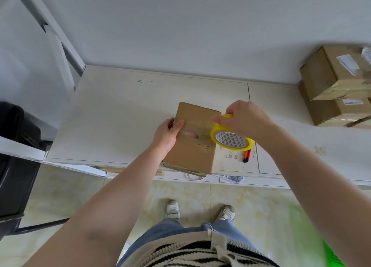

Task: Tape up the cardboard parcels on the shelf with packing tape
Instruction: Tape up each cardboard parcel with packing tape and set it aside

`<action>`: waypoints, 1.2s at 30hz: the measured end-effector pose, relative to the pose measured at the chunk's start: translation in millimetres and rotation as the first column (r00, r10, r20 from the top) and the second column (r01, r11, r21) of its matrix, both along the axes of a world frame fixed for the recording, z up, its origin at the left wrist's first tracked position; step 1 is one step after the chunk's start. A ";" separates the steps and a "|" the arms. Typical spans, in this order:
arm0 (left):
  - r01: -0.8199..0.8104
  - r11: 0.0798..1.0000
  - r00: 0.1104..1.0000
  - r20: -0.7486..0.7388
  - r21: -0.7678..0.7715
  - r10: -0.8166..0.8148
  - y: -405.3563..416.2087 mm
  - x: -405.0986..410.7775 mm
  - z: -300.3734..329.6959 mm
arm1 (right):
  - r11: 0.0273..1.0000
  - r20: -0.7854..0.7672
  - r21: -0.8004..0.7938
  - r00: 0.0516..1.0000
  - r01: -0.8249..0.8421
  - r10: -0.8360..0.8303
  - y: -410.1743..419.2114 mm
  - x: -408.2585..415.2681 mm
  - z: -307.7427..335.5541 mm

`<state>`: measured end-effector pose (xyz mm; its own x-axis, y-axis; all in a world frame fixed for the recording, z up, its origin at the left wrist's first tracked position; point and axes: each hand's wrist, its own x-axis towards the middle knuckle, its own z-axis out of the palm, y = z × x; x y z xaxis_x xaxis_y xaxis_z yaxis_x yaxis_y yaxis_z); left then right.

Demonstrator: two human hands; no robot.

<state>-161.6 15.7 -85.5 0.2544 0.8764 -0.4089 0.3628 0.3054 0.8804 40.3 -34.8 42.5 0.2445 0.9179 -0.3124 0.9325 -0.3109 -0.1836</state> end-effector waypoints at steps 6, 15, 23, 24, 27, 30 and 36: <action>-0.034 0.999 0.999 -0.025 -0.013 0.033 0.4 1.5 0.2 | 0.999 -0.021 -0.003 0.998 0.051 -0.051 -4.2 2.6 -14.5; -0.015 1.000 0.998 -0.058 0.023 0.016 1.4 1.4 -1.2 | 0.987 0.145 -0.155 0.989 0.047 -0.024 -7.8 26.3 -21.6; -0.020 0.999 0.993 -0.116 0.045 0.025 0.2 1.2 -2.6 | 0.971 -0.098 -0.204 0.984 0.125 -0.148 -21.2 37.6 -71.2; -0.010 0.998 0.992 -0.122 0.055 0.017 0.1 1.2 -2.2 | 0.970 -0.133 -0.202 0.978 0.132 -0.161 -22.3 38.1 -76.2; 0.113 0.973 0.923 -0.385 0.203 -0.027 -1.7 2.1 3.0 | 0.972 -0.204 -0.192 0.963 0.136 -0.175 -23.7 37.5 -84.8; 0.444 0.798 0.637 -0.770 0.407 0.038 -7.2 11.7 12.7 | 0.974 -0.226 -0.186 0.960 0.126 -0.167 -22.5 36.9 -88.0; 0.710 0.613 0.516 -0.849 0.346 -0.118 -18.3 47.2 13.2 | 0.978 -0.198 -0.182 0.970 0.106 -0.142 -21.1 38.2 -92.4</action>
